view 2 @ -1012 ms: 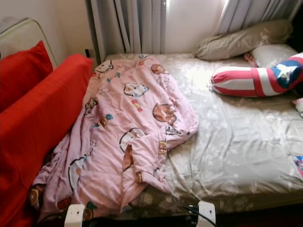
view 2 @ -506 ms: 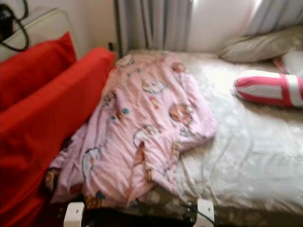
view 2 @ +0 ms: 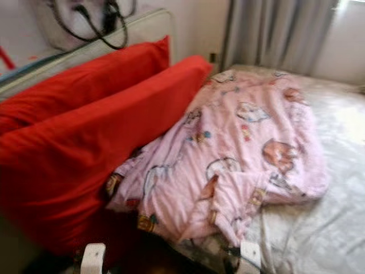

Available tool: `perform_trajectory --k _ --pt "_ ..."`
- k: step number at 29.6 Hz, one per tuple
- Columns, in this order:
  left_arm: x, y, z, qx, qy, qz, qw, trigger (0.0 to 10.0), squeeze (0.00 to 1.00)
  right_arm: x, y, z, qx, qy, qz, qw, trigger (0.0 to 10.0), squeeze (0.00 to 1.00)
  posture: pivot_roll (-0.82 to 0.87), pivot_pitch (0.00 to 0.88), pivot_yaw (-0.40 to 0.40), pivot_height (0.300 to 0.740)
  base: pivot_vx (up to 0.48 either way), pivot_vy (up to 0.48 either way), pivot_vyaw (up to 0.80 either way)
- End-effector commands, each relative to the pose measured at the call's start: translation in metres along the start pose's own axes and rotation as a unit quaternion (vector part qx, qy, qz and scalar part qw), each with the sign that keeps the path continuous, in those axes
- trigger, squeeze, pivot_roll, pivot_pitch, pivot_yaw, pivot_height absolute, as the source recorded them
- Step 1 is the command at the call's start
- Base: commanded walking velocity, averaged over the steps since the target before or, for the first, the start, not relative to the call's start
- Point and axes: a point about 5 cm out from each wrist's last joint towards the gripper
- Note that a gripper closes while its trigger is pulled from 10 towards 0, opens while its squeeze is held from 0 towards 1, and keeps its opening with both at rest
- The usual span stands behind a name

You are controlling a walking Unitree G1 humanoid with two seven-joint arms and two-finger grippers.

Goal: Clean up the room

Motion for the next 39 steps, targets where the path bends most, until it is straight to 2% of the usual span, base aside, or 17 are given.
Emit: perform_trajectory --k 1,23,39 --pt "0.0000 0.0002 -0.0040 0.003 -0.003 -0.001 1.000 10.0 0.00 -0.0040 0.0004 -0.0028 0.002 -0.004 -0.003 1.000 10.0 0.00 0.13 0.035 -0.030 0.740 0.000 0.000 0.00" --pt "0.0004 0.0001 -0.0031 -0.002 -0.001 0.001 1.000 10.0 0.00 -0.0017 -0.0002 -0.0039 0.005 -0.004 0.000 1.000 10.0 0.00 0.12 0.036 -0.033 0.740 0.000 0.000 0.00" --pt "-0.0004 0.0003 -0.0019 -0.004 -0.001 0.001 1.000 10.0 0.00 -0.0037 0.0003 -0.0025 0.005 -0.001 -0.005 1.000 10.0 0.00 0.12 0.023 -0.033 0.740 0.260 0.000 0.00"
Point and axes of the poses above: a point about 5 cm out from each wrist's last joint towards the gripper, its own y axis pointing back from the gripper into the wrist, its own x axis along the axis of the wrist's last joint, z = x × y, and after that the axes turned 12 degrees about -y, right-handed
